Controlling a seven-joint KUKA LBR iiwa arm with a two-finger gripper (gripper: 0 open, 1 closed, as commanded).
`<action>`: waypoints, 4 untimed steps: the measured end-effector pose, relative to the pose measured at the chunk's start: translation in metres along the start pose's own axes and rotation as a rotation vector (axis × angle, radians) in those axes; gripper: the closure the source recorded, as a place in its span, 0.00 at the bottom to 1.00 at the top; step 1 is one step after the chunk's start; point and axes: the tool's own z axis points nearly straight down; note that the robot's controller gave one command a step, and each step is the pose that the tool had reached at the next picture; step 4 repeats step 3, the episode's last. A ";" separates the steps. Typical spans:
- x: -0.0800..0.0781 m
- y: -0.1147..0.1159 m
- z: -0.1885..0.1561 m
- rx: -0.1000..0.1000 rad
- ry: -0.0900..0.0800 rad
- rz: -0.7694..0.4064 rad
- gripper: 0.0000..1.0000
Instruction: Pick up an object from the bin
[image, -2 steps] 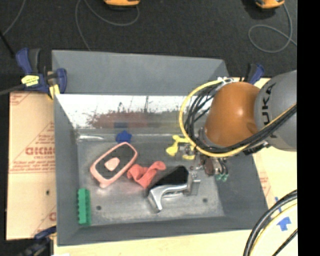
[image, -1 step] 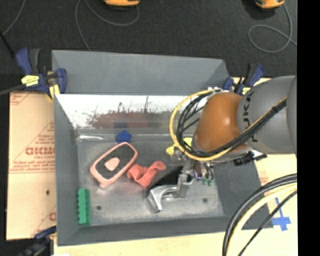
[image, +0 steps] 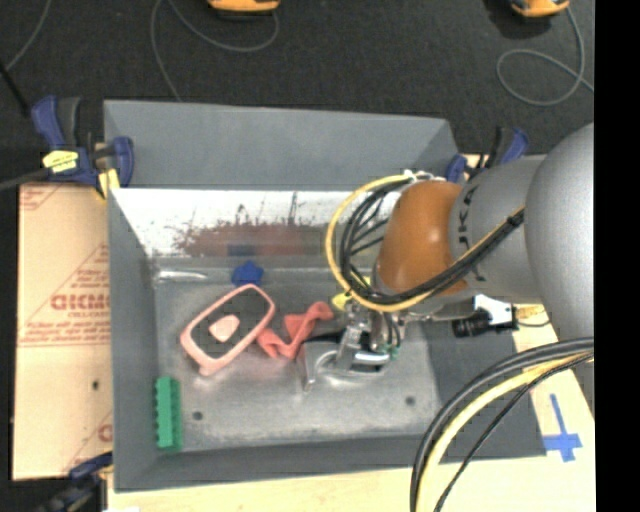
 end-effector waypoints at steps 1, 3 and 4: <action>0.000 0.000 0.000 0.000 0.000 -0.001 1.00; 0.006 -0.001 -0.089 0.003 0.008 0.001 1.00; 0.006 -0.001 -0.089 0.003 0.008 0.001 1.00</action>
Offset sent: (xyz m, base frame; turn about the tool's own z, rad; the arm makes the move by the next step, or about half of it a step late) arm -0.0170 0.0029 0.0921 0.0069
